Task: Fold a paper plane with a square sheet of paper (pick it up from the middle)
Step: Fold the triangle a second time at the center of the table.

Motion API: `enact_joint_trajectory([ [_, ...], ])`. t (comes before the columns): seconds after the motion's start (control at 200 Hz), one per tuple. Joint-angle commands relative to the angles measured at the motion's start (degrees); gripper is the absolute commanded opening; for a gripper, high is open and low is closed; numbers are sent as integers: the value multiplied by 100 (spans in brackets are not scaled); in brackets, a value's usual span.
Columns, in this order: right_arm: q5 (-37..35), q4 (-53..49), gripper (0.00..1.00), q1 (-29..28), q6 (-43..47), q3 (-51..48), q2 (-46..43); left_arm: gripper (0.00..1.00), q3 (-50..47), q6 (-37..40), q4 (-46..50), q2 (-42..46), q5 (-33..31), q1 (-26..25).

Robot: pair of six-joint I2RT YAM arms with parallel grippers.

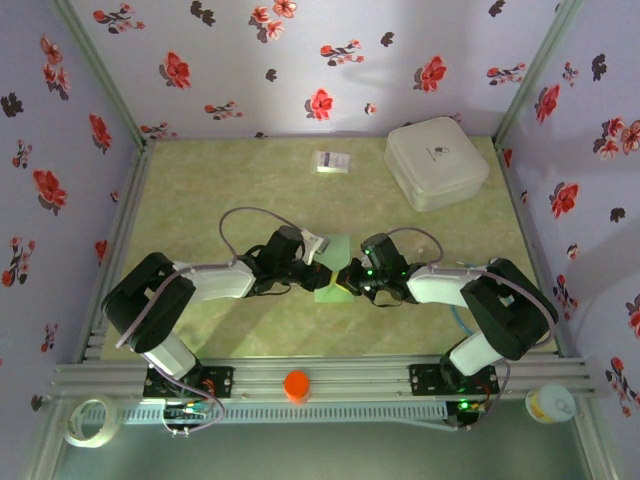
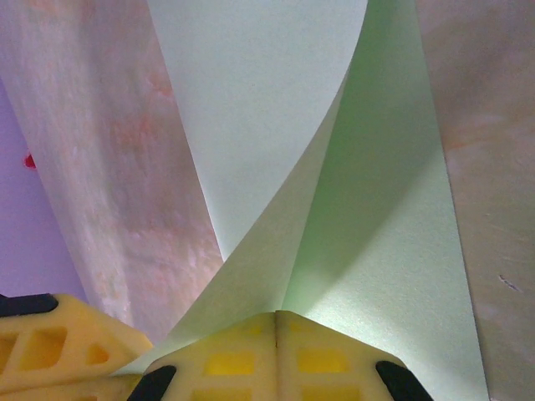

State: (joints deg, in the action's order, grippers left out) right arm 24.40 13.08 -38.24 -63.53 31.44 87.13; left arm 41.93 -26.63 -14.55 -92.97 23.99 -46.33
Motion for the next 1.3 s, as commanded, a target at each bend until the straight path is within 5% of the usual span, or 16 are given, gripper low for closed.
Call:
enact_joint_trajectory([
  [0.0,-60,-28,5,18,-29,-33,-10,4,4,181,18,17,-119,45],
  [0.785,-867,-2218,2,27,1117,596,322,4,522,703,567,-540,-442,192],
  [1.295,-789,-2328,2,53,1288,731,344,5,663,833,576,-827,-522,300],
])
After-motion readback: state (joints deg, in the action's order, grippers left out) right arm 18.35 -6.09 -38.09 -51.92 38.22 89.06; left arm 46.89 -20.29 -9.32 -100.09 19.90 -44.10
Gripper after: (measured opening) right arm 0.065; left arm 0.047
